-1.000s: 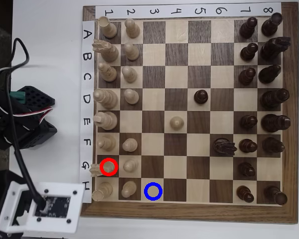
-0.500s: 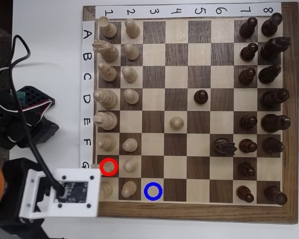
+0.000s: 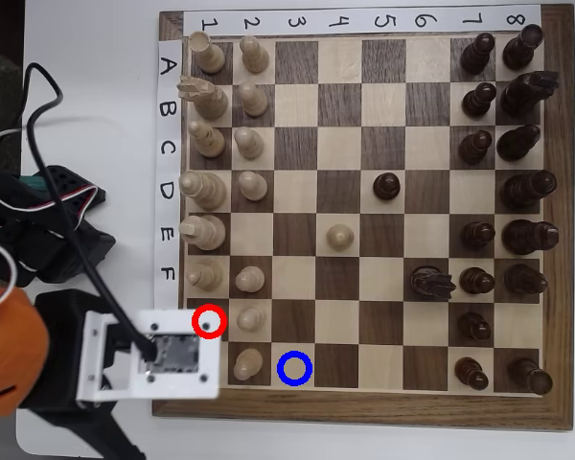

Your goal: Move the piece to destination

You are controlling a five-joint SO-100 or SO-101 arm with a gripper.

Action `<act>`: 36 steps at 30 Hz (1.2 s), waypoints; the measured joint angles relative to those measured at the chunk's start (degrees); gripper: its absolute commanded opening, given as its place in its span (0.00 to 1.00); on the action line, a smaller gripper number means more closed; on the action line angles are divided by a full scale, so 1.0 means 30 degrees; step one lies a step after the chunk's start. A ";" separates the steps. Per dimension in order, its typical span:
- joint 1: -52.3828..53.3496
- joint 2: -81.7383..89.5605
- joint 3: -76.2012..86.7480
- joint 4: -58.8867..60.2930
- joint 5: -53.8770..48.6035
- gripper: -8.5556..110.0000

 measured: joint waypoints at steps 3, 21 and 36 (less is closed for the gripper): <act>-0.0146 0.0029 0.0615 0.0000 0.0205 0.40; -0.1025 -0.0264 0.2227 0.0000 0.1523 0.32; -0.1230 -0.0322 0.2959 0.0000 0.0527 0.24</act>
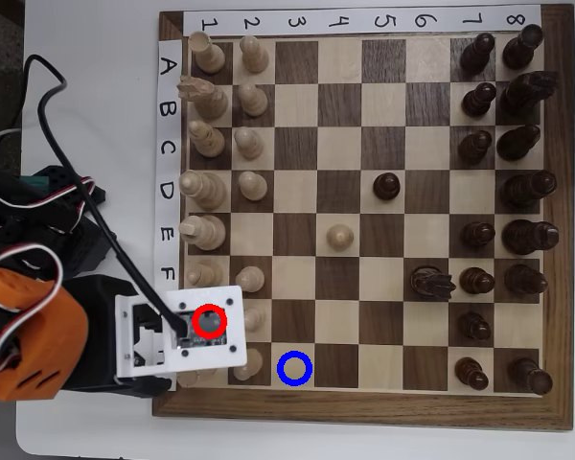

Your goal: Move the piece to destination

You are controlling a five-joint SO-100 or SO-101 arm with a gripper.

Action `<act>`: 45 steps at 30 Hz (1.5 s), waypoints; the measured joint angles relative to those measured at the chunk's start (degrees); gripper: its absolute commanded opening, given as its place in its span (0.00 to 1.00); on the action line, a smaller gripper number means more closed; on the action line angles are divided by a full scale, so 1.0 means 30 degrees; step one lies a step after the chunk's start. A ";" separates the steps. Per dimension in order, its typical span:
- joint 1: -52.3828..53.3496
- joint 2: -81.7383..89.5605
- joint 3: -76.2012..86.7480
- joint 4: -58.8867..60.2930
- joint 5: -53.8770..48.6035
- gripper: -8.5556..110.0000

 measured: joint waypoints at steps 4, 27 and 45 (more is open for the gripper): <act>-0.0557 0.0000 0.0850 0.0000 0.0205 0.24; -0.1670 -0.1523 0.2549 0.0000 0.2754 0.25; -0.1318 -0.3457 0.2813 -0.1816 0.2871 0.25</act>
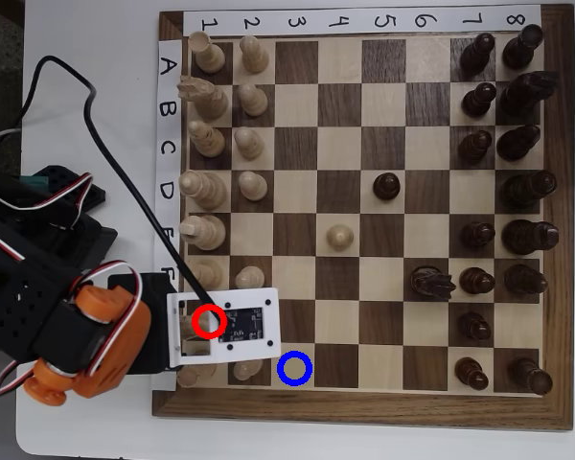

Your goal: Move the piece to destination

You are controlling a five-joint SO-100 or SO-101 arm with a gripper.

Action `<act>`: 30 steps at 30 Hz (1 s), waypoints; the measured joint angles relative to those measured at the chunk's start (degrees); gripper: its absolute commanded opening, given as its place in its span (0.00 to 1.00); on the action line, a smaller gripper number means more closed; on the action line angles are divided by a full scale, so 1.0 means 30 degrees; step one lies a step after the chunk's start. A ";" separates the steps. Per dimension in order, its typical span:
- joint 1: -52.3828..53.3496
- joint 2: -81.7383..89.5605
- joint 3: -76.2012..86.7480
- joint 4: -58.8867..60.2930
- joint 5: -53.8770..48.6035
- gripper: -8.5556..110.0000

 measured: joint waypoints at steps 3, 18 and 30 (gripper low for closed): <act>0.0000 0.0000 0.0381 -0.0234 0.0000 0.26; 0.0000 0.0059 0.2021 -0.1494 0.0088 0.23; 0.0029 0.0059 0.2813 -0.3105 0.0205 0.21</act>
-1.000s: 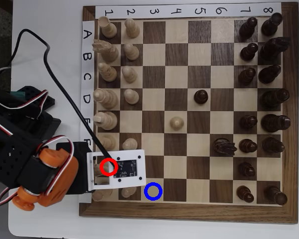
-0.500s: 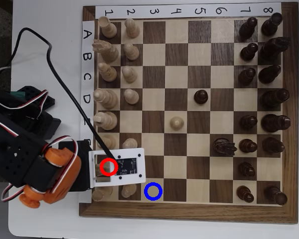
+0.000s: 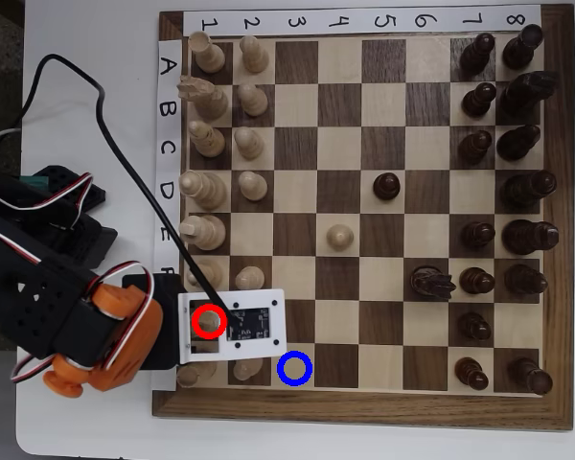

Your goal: Move the piece to destination

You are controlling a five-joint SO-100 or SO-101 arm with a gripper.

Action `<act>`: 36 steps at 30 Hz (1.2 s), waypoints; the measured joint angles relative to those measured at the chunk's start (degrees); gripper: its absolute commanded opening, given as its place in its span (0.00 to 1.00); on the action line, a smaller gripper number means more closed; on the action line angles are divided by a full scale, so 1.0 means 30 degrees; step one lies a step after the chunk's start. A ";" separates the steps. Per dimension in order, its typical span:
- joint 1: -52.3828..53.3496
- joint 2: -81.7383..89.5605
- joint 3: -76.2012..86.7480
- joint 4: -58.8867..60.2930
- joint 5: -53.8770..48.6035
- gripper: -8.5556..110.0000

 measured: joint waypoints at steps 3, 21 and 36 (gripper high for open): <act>0.0000 -0.0059 0.0117 -0.0293 0.0117 0.20; 0.0000 -0.0732 0.0146 -0.0615 0.0908 0.08; 0.0000 -0.0732 0.0088 -0.0850 0.0234 0.18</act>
